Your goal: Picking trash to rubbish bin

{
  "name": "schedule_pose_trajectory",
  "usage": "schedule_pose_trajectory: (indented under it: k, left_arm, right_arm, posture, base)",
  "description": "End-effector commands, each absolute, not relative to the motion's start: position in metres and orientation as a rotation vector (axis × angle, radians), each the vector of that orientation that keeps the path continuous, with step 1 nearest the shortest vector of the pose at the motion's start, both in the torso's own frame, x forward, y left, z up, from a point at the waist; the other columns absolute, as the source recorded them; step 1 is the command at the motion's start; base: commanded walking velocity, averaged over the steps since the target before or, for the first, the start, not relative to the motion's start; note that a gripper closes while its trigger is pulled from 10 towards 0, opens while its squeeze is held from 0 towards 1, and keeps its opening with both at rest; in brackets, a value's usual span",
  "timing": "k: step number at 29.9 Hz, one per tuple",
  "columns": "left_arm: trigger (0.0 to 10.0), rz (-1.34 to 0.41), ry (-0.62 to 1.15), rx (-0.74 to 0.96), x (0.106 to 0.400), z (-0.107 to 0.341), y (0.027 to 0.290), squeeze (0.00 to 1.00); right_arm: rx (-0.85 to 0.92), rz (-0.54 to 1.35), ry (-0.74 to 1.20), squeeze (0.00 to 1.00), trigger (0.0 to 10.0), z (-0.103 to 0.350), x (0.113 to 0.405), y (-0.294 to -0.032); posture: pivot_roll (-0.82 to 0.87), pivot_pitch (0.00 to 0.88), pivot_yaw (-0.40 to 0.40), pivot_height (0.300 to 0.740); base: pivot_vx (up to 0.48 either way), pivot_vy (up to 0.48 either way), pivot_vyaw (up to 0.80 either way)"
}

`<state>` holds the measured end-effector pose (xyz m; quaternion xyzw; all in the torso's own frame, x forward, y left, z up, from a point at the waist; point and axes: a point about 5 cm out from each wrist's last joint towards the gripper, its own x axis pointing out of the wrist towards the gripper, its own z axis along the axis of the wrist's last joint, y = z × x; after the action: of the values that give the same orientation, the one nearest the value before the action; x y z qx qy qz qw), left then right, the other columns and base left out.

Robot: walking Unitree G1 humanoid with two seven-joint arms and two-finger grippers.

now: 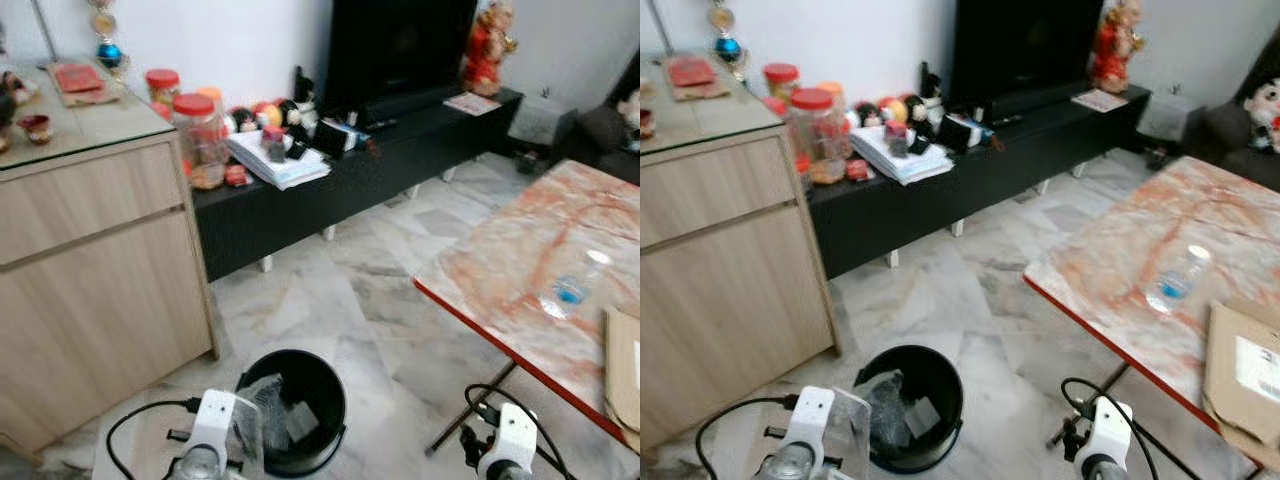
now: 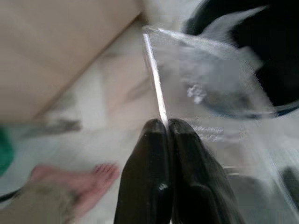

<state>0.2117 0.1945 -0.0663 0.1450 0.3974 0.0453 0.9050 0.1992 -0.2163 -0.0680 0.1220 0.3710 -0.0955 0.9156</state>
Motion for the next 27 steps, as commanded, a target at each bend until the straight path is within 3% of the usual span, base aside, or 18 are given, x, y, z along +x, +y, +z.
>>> schedule_pose_trajectory:
  k: [1,11,22,27]
  left_arm:
    - [10.0,0.074,0.804,0.279,0.2173,-0.0646,0.1828,0.0]
    - [10.0,0.072,0.798,0.277,0.2188,-0.0637,0.1822,0.0]
    - [10.0,0.068,0.782,0.26,0.2215,-0.062,0.18,0.0]
    - [10.0,0.056,0.76,0.253,0.2254,-0.0596,0.1774,0.0]
  right_arm:
    - [0.23,-0.217,0.746,0.0,10.0,-0.0655,0.198,-0.2277]
    - [0.23,-0.179,0.756,0.0,10.0,-0.0669,0.1981,-0.2215]
    - [0.235,-0.178,0.758,0.0,10.0,-0.067,0.1976,-0.2224]
    - [0.229,-0.168,0.763,0.0,10.0,-0.0672,0.1974,-0.222]
  posture:
    - [0.09,0.0,-0.106,0.74]
    - [0.09,0.0,-0.106,0.74]
    - [0.09,0.0,-0.109,0.74]
    - [0.09,0.0,-0.109,0.74]
  base:
    - [0.368,0.0,0.46]
    - [0.369,0.0,0.77]
    - [0.365,0.0,0.0]
    - [0.0,0.0,0.0]
